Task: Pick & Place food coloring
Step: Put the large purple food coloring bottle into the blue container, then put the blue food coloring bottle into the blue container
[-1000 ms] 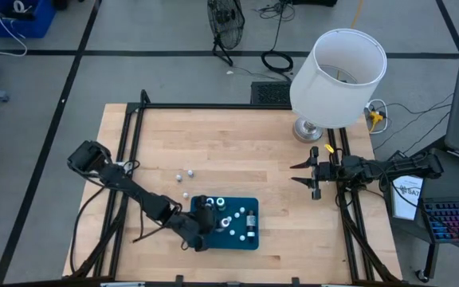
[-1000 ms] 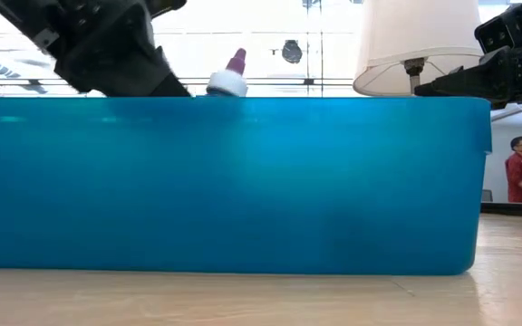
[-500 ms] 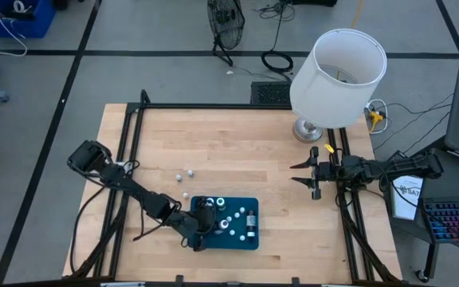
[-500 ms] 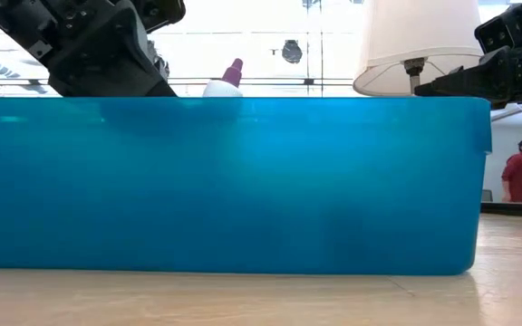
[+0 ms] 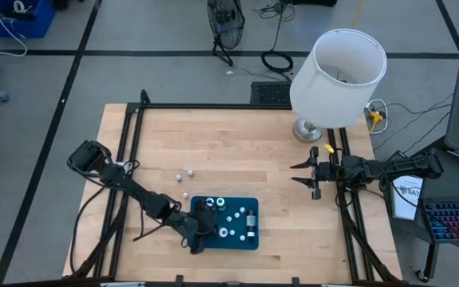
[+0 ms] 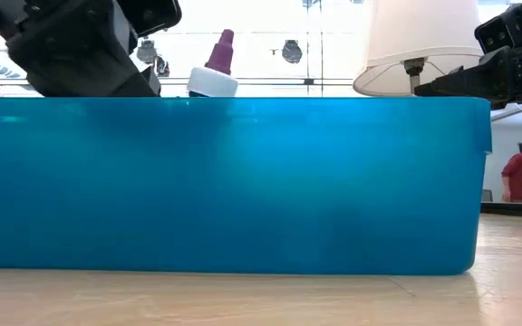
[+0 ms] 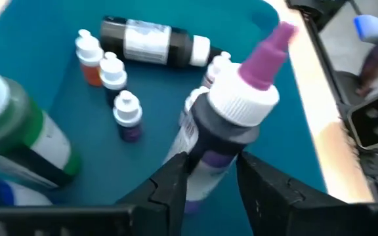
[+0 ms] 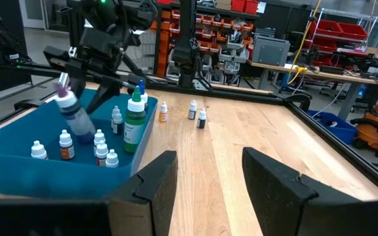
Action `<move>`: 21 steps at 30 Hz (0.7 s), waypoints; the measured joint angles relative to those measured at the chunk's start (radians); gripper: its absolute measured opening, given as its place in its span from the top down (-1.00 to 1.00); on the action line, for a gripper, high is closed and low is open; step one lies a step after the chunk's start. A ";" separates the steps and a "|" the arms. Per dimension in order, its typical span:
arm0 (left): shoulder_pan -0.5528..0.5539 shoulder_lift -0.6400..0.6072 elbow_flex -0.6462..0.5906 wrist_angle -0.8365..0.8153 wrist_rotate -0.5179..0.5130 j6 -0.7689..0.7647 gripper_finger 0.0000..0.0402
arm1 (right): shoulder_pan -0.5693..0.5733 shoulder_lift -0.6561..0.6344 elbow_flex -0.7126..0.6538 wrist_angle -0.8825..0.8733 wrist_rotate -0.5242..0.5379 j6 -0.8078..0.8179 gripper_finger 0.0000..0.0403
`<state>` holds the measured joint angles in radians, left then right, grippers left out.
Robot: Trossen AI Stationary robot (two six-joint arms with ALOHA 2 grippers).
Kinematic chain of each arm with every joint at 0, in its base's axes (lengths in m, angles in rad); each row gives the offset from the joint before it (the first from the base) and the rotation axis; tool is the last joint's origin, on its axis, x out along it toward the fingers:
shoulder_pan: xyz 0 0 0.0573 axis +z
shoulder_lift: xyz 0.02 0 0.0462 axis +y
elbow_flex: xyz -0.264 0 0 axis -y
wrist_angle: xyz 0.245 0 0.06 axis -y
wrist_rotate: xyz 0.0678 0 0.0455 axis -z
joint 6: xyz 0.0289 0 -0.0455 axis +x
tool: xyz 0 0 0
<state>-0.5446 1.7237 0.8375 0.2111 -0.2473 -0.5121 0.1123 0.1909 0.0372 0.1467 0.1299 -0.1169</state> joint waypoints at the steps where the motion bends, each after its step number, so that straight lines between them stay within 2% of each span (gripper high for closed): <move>1: 0.000 0.000 0.000 0.000 0.013 -0.001 0.32 | 0.000 0.000 0.000 0.000 0.000 0.000 0.20; 11: 0.000 -0.004 0.000 -0.008 0.039 -0.002 0.26 | 0.000 0.000 0.000 0.000 0.000 0.000 0.20; 21: 0.000 -0.004 0.019 -0.007 0.081 -0.001 0.35 | 0.000 0.000 0.000 0.000 0.000 0.000 0.20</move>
<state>-0.5449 1.7195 0.8563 0.2041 -0.1667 -0.5133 0.1120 0.1912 0.0372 0.1465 0.1297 -0.1171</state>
